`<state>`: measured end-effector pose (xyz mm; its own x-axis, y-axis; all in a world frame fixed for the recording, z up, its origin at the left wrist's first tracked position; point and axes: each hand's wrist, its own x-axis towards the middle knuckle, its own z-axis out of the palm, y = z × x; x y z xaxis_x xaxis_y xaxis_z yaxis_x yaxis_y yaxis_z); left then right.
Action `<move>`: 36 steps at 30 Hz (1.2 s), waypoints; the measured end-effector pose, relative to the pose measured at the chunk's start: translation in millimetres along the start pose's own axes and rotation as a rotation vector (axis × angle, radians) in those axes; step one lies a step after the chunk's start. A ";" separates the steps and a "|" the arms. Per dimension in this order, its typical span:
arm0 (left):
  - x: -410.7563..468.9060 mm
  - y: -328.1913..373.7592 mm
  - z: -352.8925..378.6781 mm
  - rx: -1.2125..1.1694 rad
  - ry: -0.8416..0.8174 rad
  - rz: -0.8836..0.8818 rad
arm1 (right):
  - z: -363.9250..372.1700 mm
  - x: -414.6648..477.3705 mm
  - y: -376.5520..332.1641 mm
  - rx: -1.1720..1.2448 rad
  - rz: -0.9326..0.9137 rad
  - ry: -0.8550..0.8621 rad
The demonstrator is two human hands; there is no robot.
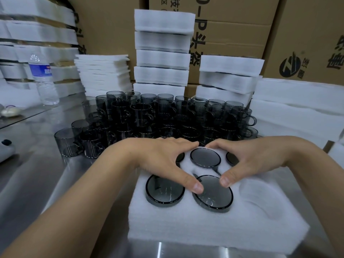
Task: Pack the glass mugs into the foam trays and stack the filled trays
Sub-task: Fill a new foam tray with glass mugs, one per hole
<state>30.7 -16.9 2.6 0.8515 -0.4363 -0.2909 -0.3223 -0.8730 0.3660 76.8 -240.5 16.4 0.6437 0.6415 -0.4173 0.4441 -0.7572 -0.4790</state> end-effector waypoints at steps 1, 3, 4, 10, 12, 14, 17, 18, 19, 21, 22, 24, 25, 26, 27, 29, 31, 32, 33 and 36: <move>1.2 -1.6 0.2 -0.008 0.008 0.006 | 0.1 0.0 0.3 0.005 -0.001 0.001; 2.8 -5.7 0.9 -0.029 0.025 0.021 | 0.3 0.1 0.7 0.008 0.000 0.003; 3.6 -7.4 1.6 -0.050 0.041 0.031 | 0.3 0.4 0.8 0.005 0.001 0.005; 12.8 -9.8 1.8 -0.219 0.664 0.100 | 0.0 0.9 0.9 -0.010 -0.004 0.019; 15.0 -18.8 -1.2 -0.146 0.923 0.003 | 0.6 0.3 1.8 0.018 -0.009 0.013; 17.2 -30.9 -2.8 -0.078 1.024 -0.150 | 1.0 -0.3 2.6 0.029 -0.011 0.010; 23.0 -45.1 -0.5 -0.005 1.018 -0.312 | 0.2 -0.3 2.6 0.024 -0.012 0.002; 24.8 -48.2 0.3 0.014 1.014 -0.339 | 0.0 -0.3 2.5 0.025 -0.011 0.002; 26.1 -51.0 1.2 0.023 1.013 -0.357 | 0.2 -0.2 2.5 0.026 -0.011 0.002; 27.4 -55.4 2.4 0.021 1.017 -0.367 | 1.0 -0.1 2.6 0.027 -0.011 0.004; 27.9 -57.3 3.0 0.017 1.019 -0.362 | 1.2 0.0 2.6 0.030 -0.013 0.004; 28.7 -59.9 3.9 -0.001 1.025 -0.336 | 1.3 -0.2 2.5 0.037 -0.016 0.001; 29.2 -60.9 4.1 -0.014 1.031 -0.320 | 1.2 -0.1 2.4 0.039 -0.017 0.001; 29.7 -61.9 4.0 -0.027 1.040 -0.306 | 1.0 -0.3 2.3 0.040 -0.017 0.001; 29.9 -62.6 3.8 -0.040 1.053 -0.296 | 0.9 -0.5 2.2 0.039 -0.017 0.001; 30.1 -63.2 3.1 -0.061 1.079 -0.285 | 1.3 -0.5 2.3 0.037 -0.016 0.003; 30.1 -63.0 2.7 -0.070 1.100 -0.276 | 1.7 -0.3 2.5 0.037 -0.016 0.006; 30.0 -62.6 2.6 -0.074 1.110 -0.272 | 1.7 -0.2 2.4 0.038 -0.015 0.006; 29.6 -62.0 2.3 -0.076 1.121 -0.269 | 1.7 -0.2 2.4 0.038 -0.015 0.007; 27.5 -58.4 1.7 -0.066 1.167 -0.234 | 1.6 0.1 2.7 0.031 -0.019 0.011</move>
<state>72.2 21.8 -28.3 0.7600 0.2237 0.6102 -0.1158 -0.8773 0.4658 77.1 -242.2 13.9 0.6420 0.6545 -0.3993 0.4374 -0.7404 -0.5104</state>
